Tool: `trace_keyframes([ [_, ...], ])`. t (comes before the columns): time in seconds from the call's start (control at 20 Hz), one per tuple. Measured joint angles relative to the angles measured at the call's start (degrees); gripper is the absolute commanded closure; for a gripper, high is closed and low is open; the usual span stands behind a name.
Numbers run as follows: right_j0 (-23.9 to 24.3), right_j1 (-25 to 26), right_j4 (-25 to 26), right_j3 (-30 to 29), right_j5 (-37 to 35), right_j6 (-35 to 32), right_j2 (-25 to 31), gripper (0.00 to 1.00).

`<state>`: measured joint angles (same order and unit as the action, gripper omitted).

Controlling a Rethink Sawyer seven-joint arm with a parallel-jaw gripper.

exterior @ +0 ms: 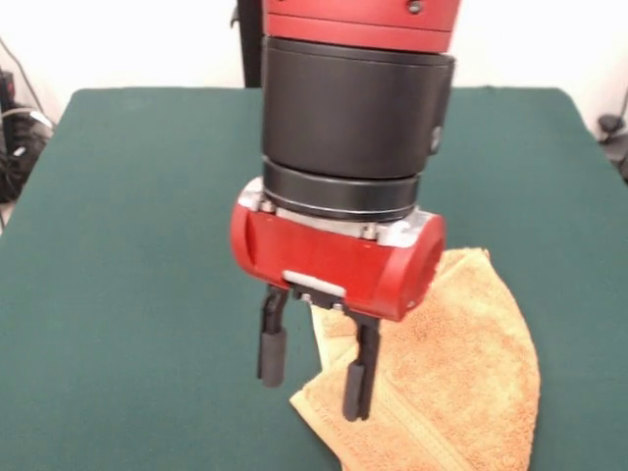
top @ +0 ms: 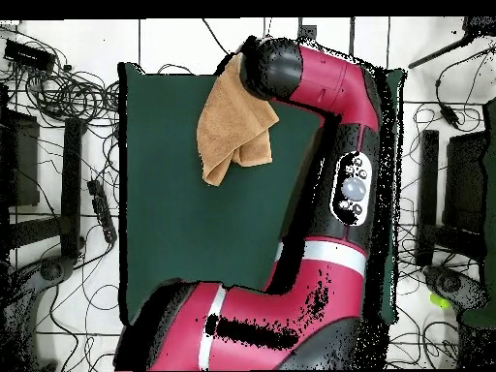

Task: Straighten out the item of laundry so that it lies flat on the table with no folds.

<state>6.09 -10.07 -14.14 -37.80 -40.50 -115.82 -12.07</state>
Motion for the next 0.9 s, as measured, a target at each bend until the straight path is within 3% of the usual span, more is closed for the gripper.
trace_keyframes([
  [0.25,2.4,-1.1,2.5,-1.3,1.1,2.3,4.3,0.00],
  [0.9,12.9,-3.2,5.7,-9.8,11.6,4.7,22.9,0.00],
])
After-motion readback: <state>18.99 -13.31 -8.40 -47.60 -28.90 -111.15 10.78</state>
